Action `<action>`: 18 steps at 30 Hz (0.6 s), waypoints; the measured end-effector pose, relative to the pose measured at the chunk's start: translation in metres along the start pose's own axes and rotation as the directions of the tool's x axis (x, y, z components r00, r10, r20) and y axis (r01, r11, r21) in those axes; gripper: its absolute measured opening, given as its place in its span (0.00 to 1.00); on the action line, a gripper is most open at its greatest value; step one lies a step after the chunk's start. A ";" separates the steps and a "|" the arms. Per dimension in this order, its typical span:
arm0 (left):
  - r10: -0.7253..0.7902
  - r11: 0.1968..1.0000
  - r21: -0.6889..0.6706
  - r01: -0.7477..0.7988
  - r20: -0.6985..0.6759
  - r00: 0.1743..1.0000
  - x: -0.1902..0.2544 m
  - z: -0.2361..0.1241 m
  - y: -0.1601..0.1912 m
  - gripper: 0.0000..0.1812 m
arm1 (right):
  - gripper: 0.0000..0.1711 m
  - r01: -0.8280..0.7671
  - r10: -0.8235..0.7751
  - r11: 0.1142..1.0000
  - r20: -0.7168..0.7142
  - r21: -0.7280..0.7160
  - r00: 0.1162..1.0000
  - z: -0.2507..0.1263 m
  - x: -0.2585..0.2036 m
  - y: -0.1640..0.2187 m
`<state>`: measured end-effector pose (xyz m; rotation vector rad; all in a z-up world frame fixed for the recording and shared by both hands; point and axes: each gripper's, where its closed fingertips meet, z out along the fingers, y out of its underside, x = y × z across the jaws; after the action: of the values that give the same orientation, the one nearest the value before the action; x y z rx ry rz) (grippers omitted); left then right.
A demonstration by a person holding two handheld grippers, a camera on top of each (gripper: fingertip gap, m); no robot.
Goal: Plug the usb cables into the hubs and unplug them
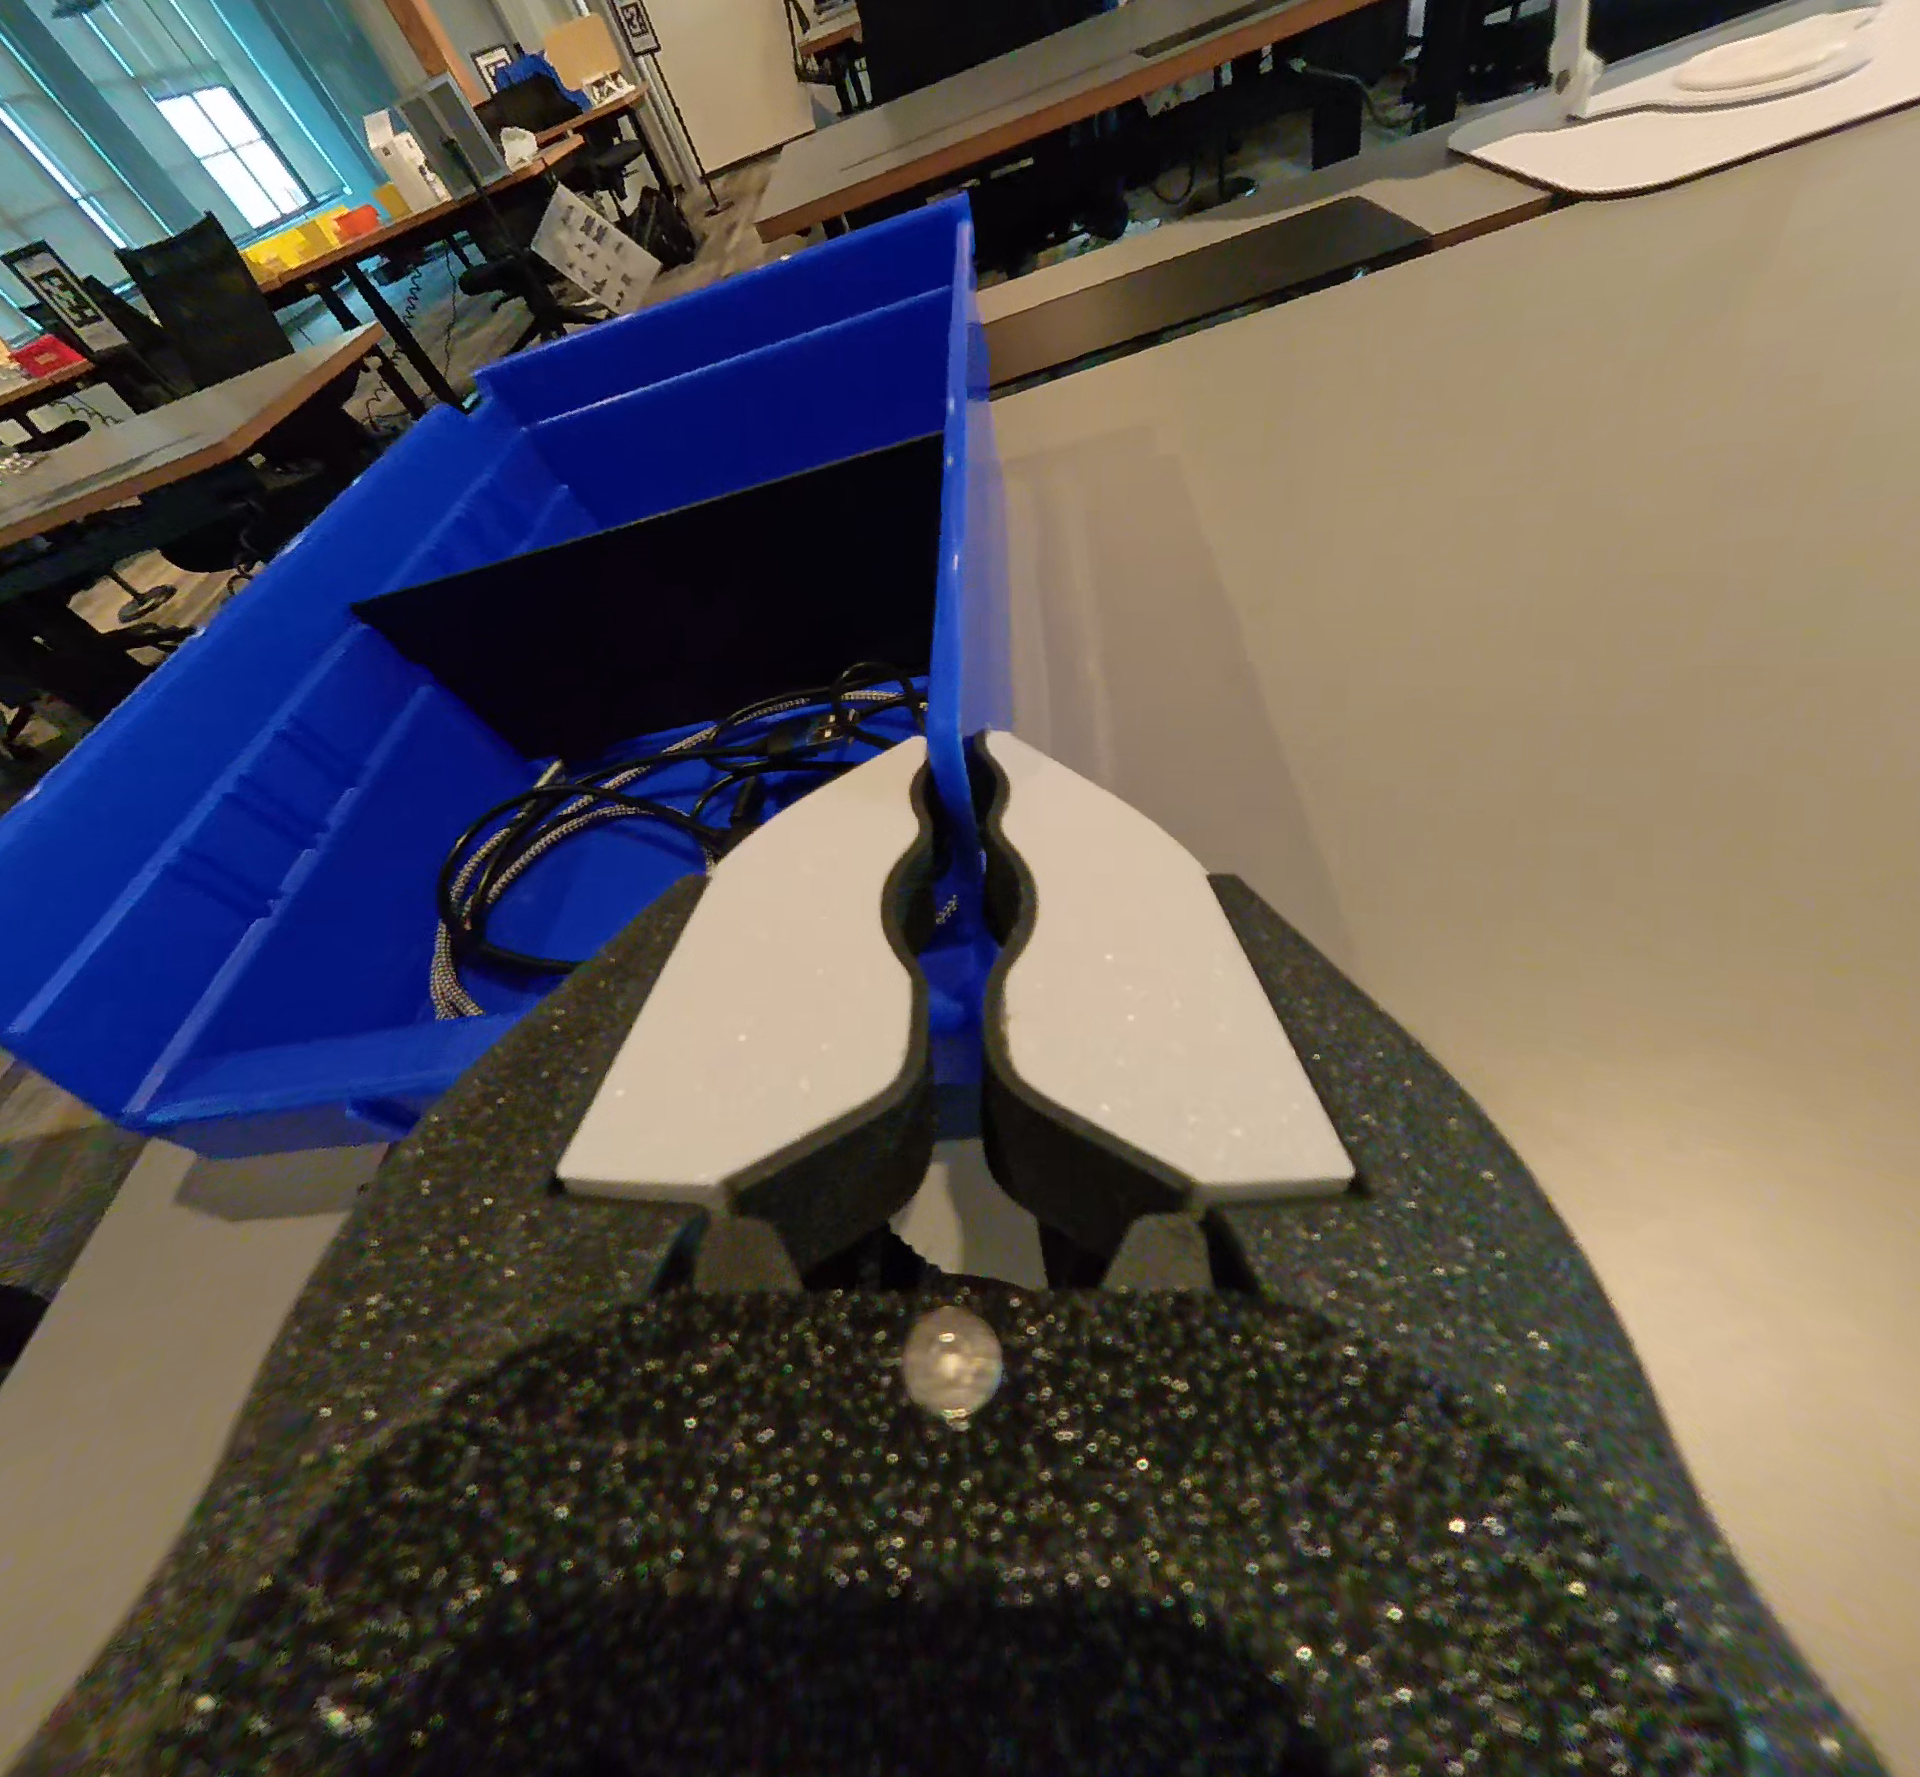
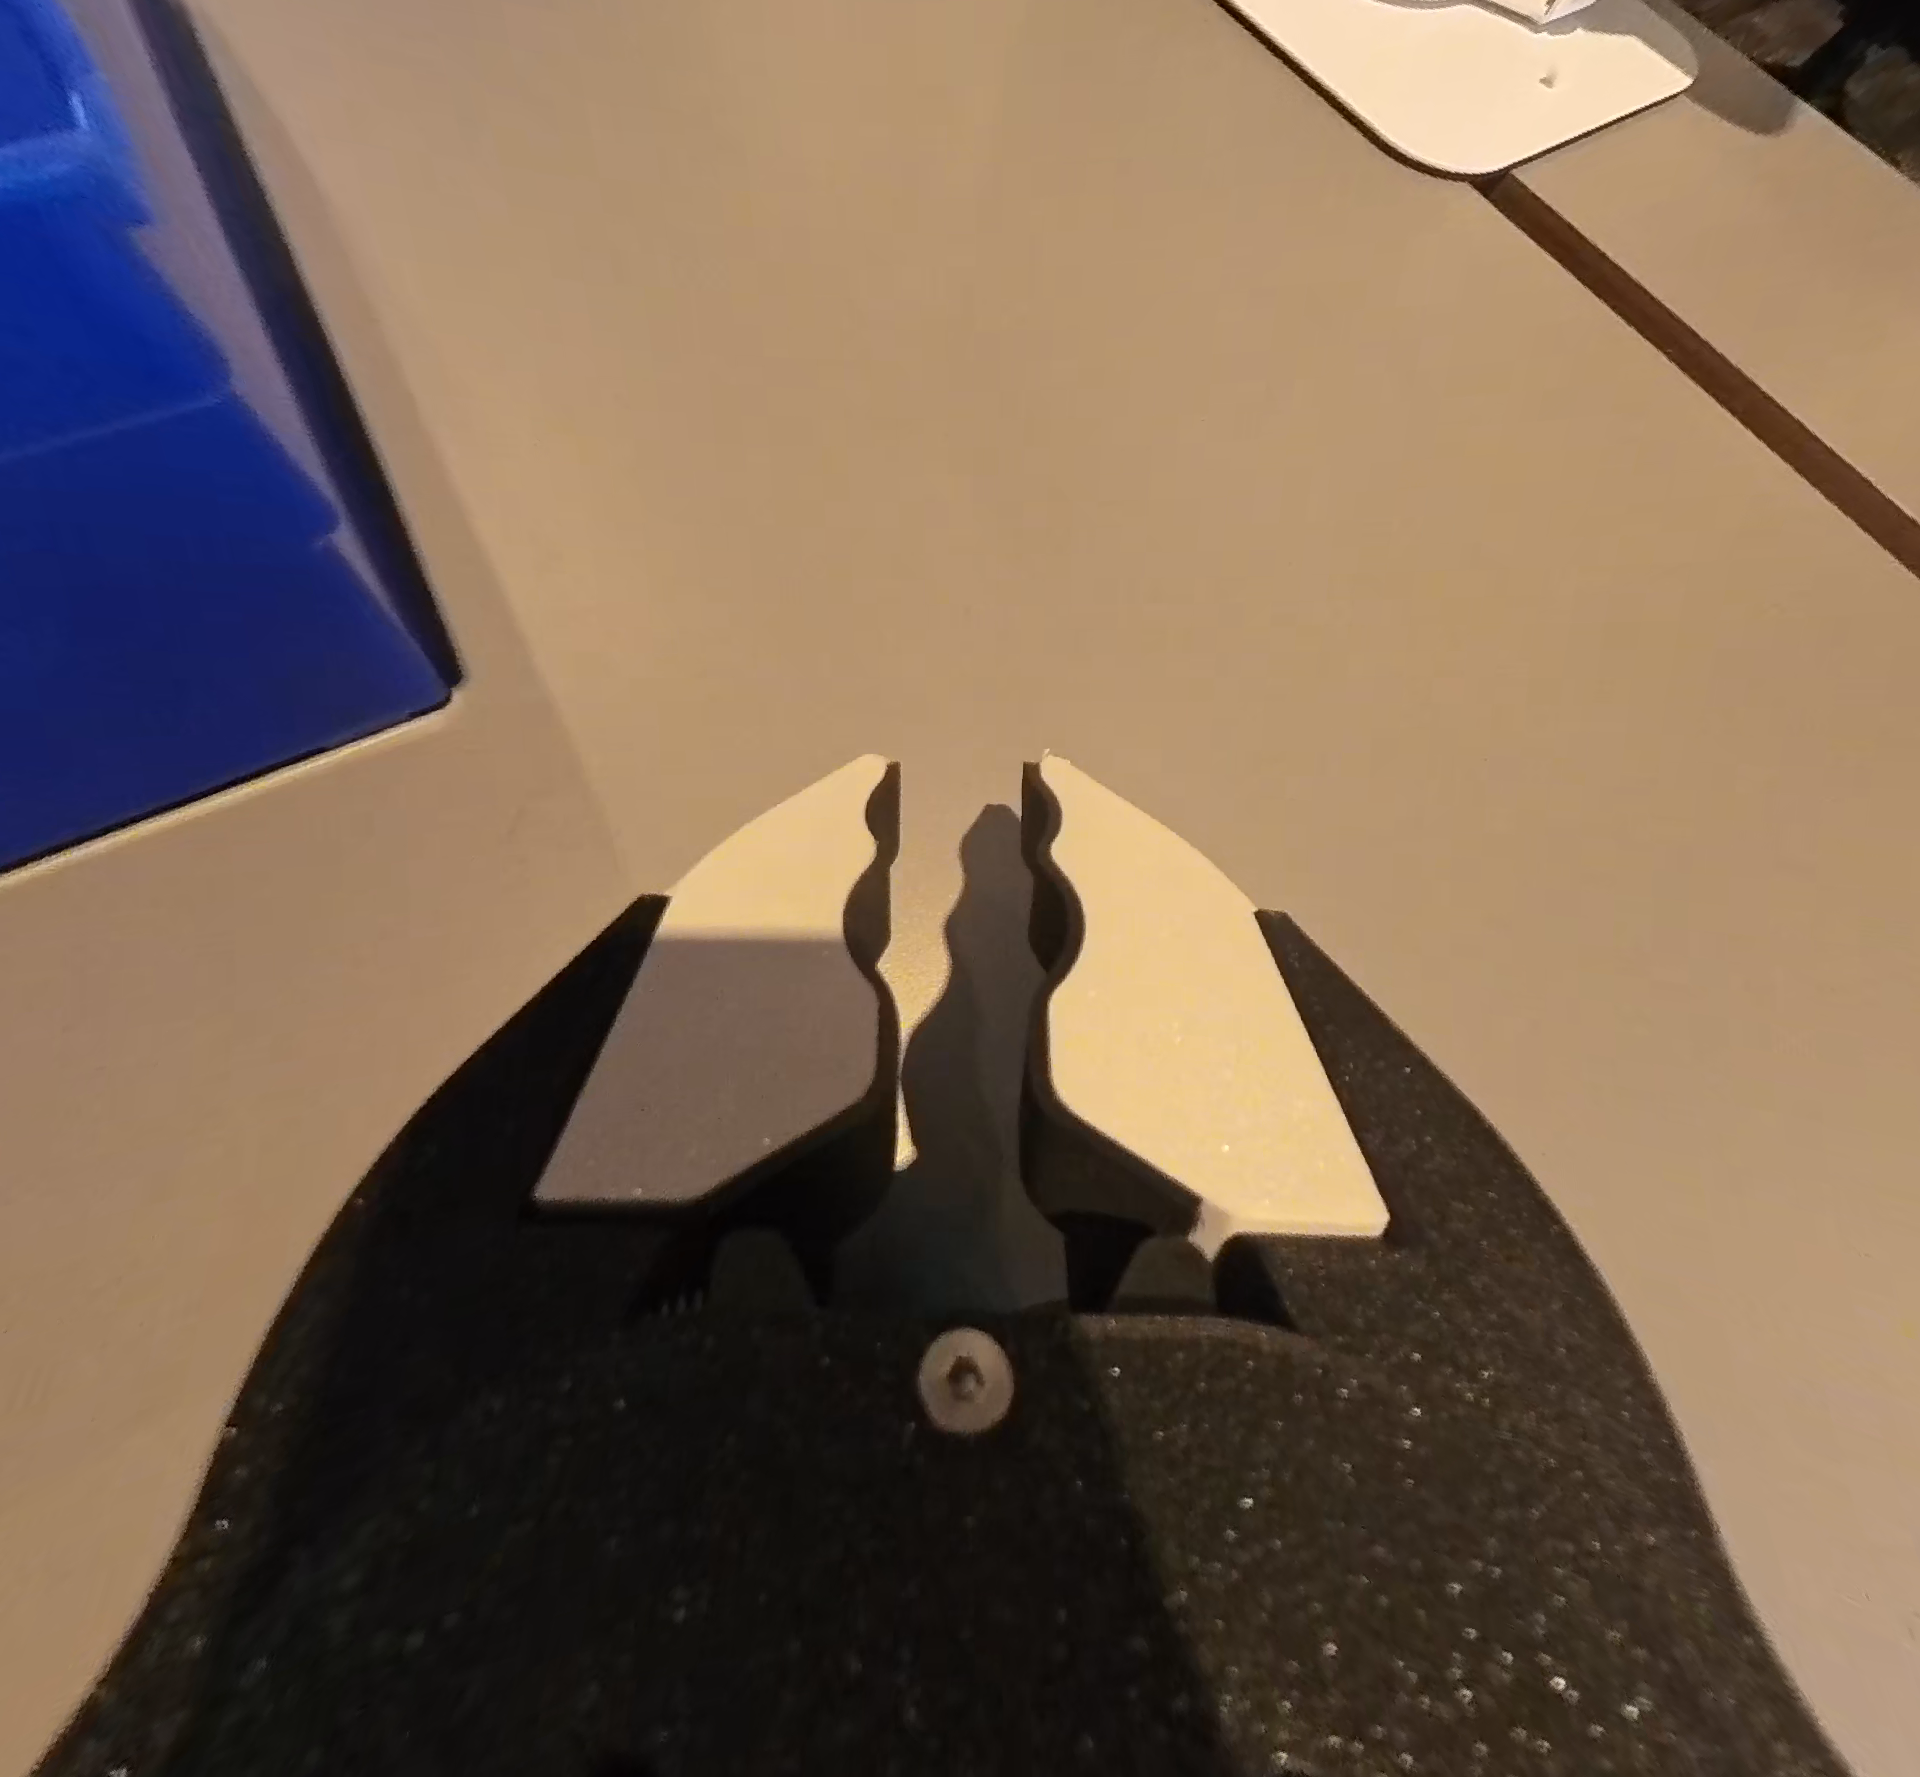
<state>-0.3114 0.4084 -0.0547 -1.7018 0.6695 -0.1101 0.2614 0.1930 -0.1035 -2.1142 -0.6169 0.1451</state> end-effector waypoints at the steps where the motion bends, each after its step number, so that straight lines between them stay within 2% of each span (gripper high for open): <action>1: -0.001 1.000 0.000 0.001 -0.002 1.000 -0.001 0.000 0.000 0.02 | 0.13 0.000 0.000 1.000 -0.001 0.000 1.000 0.000 0.000 0.000; 18: -0.071 0.996 -0.041 0.076 0.117 0.991 -0.009 0.003 0.002 0.03 | 0.13 0.008 -0.008 1.000 -0.036 -0.010 0.999 0.001 0.003 0.001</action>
<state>-0.3184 0.4154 -0.0552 -1.7629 0.5269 -0.0482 0.2637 0.1945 -0.1042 -2.1189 -0.6059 0.0991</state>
